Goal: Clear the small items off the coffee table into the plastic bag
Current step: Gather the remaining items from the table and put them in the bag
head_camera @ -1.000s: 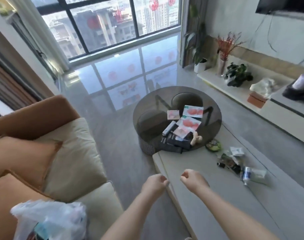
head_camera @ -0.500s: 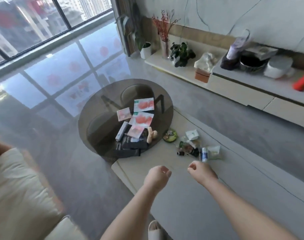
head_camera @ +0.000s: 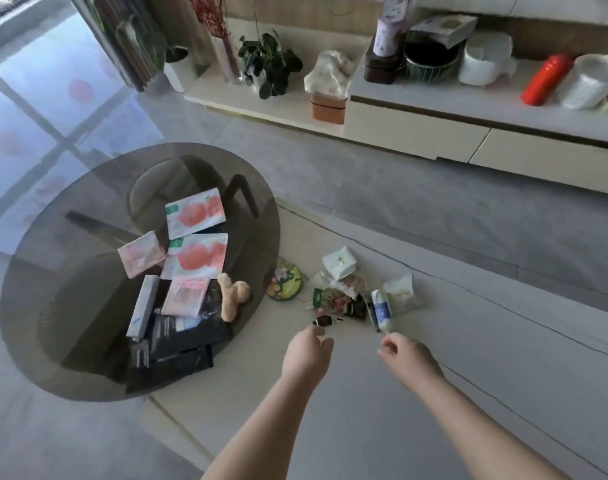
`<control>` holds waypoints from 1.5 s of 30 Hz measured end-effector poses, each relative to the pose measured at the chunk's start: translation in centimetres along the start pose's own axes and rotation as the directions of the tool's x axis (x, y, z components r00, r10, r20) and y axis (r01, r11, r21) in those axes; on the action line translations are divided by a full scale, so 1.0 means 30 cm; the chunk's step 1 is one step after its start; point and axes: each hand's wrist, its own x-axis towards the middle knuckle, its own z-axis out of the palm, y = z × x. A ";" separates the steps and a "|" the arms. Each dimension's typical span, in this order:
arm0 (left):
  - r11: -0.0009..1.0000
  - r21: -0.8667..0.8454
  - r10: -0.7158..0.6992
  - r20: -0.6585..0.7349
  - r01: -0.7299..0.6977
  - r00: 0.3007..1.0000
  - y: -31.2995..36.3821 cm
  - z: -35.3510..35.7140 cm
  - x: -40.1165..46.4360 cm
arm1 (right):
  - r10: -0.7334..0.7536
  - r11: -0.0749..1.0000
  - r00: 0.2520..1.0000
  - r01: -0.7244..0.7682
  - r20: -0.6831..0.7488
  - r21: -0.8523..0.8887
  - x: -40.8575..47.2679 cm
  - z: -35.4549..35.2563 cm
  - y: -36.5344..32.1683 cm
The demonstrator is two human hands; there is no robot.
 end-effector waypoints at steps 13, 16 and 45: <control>0.917 -0.353 -0.278 -0.224 0.188 0.934 -0.047 0.273 0.480 | 0.063 0.998 0.967 -0.059 -0.248 0.024 0.470 0.197 0.101; 0.943 -0.290 -0.260 -0.338 0.163 0.904 -0.061 0.288 0.540 | 0.091 0.996 0.949 -0.085 -0.301 0.033 0.522 0.222 0.114; 0.789 -0.503 -0.338 0.126 0.354 0.933 -0.366 0.341 0.321 | 0.271 0.957 0.951 -0.249 -0.148 0.147 0.444 0.307 0.224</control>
